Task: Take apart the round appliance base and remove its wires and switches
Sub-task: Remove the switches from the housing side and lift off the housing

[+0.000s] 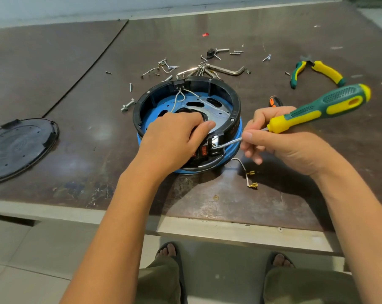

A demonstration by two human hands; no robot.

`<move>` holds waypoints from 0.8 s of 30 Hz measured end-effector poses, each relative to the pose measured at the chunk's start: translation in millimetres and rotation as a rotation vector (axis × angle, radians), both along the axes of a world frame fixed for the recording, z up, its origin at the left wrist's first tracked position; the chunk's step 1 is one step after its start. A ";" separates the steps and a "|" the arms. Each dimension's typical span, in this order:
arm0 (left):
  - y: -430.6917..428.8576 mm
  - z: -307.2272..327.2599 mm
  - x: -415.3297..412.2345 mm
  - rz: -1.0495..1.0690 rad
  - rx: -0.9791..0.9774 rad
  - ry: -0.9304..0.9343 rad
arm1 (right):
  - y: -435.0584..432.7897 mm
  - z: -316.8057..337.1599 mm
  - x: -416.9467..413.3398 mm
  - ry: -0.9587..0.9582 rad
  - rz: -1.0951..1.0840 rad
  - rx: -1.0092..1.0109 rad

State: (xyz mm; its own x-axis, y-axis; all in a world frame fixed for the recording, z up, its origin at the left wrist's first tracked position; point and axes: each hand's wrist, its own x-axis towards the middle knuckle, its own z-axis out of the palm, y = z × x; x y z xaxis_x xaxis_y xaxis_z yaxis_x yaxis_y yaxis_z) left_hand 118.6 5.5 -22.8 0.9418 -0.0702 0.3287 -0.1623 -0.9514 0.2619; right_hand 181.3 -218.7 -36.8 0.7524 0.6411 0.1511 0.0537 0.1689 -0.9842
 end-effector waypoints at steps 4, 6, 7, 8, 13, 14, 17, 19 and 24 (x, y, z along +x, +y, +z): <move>-2.0 -1.7 0.5 0.028 0.049 -0.024 | 9.8 -2.3 1.8 0.166 -0.044 0.023; -2.7 -2.6 1.1 0.033 0.074 -0.020 | 12.9 -2.8 2.6 0.255 -0.042 0.042; -2.5 -2.9 1.4 0.032 0.081 -0.018 | 13.6 -2.4 2.7 0.281 -0.037 0.043; -2.3 -3.1 1.7 0.032 0.086 -0.016 | 13.5 -2.2 2.7 0.307 -0.037 0.038; -0.3 -3.4 3.2 0.029 0.077 -0.011 | 14.6 -4.5 4.9 0.450 -0.084 -0.034; 0.0 -3.8 3.5 0.029 0.074 -0.009 | 15.0 -5.4 5.5 0.464 -0.091 -0.043; 0.7 -4.5 4.1 0.031 0.070 -0.012 | 12.4 -7.6 7.3 0.459 -0.082 -0.029; 1.1 -4.8 4.2 0.036 0.071 -0.020 | 6.8 -8.0 7.5 0.395 -0.034 -0.026; 2.5 -4.9 4.0 0.024 0.063 -0.028 | -1.0 -6.4 5.7 0.241 0.080 -0.032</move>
